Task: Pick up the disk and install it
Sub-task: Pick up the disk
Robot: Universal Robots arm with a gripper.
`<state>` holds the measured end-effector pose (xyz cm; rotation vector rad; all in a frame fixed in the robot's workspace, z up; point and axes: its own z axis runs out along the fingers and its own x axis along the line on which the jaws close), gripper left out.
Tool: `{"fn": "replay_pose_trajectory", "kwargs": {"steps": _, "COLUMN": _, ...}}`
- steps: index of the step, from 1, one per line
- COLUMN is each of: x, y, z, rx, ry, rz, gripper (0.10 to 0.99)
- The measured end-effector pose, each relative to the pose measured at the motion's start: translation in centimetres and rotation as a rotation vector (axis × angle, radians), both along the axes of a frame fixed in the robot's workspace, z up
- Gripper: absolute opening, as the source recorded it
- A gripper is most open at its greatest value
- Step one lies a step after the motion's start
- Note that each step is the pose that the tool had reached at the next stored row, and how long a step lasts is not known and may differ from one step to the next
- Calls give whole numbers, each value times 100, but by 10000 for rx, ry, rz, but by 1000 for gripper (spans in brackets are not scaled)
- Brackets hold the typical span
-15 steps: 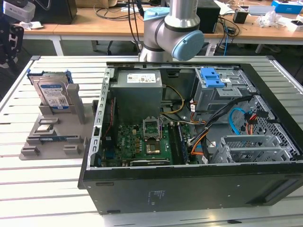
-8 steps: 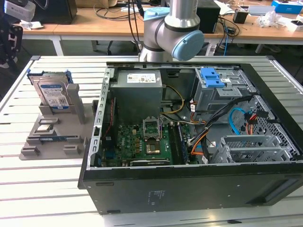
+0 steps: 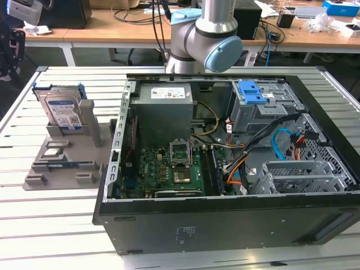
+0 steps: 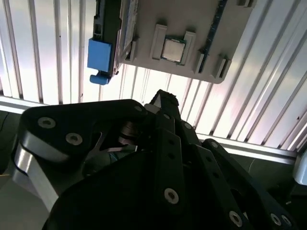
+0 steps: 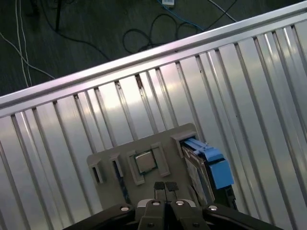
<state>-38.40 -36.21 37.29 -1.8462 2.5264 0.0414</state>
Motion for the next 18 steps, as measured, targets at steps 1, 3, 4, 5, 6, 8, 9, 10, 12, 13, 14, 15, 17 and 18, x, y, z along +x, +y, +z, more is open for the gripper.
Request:
{"fn": "replay_pose_trajectory", "kwargs": {"steps": 1, "x": 0, "y": 0, "z": 0, "rx": 0, "ry": 0, "rz": 225, "gripper": 106}}
{"fn": "replay_pose_trajectory", "kwargs": {"steps": 3, "x": 0, "y": 0, "z": 0, "rx": 0, "ry": 0, "rz": 456, "gripper": 106}}
{"fn": "replay_pose_trajectory", "kwargs": {"steps": 4, "x": 0, "y": 1, "z": 0, "rx": -1, "ry": 1, "rz": 738, "gripper": 106}}
{"fn": "replay_pose_trajectory", "kwargs": {"steps": 5, "x": 0, "y": 1, "z": 0, "rx": 0, "ry": 0, "rz": 950, "gripper": 106}}
{"fn": "replay_pose_trajectory", "kwargs": {"steps": 6, "x": 0, "y": 1, "z": 0, "rx": -1, "ry": 0, "rz": 1078, "gripper": 106}}
{"fn": "replay_pose_trajectory", "kwargs": {"steps": 8, "x": 0, "y": 1, "z": 0, "rx": -1, "ry": 0, "rz": 1378, "gripper": 106}}
{"fn": "replay_pose_trajectory", "kwargs": {"steps": 9, "x": 0, "y": 2, "z": 0, "rx": -1, "ry": 1, "rz": 1553, "gripper": 106}}
{"fn": "replay_pose_trajectory", "kwargs": {"steps": 10, "x": 0, "y": 2, "z": 0, "rx": -1, "ry": 0, "rz": 1745, "gripper": 106}}
{"fn": "replay_pose_trajectory", "kwargs": {"steps": 12, "x": 0, "y": 2, "z": 0, "rx": -1, "ry": 0, "rz": 1910, "gripper": 106}}
{"fn": "replay_pose_trajectory", "kwargs": {"steps": 13, "x": 0, "y": 2, "z": 0, "rx": 0, "ry": 1, "rz": 2035, "gripper": 106}}
{"fn": "replay_pose_trajectory", "kwargs": {"steps": 14, "x": 0, "y": 2, "z": 0, "rx": -1, "ry": 0, "rz": 2142, "gripper": 106}}
{"fn": "replay_pose_trajectory", "kwargs": {"steps": 15, "x": 0, "y": 2, "z": 0, "rx": -1, "ry": 0, "rz": 2222, "gripper": 106}}
{"fn": "replay_pose_trajectory", "kwargs": {"steps": 17, "x": 0, "y": 2, "z": 0, "rx": -1, "ry": 0, "rz": 2498, "gripper": 106}}
{"fn": "replay_pose_trajectory", "kwargs": {"steps": 18, "x": 0, "y": 2, "z": 0, "rx": -1, "ry": 0, "rz": 2620, "gripper": 106}}
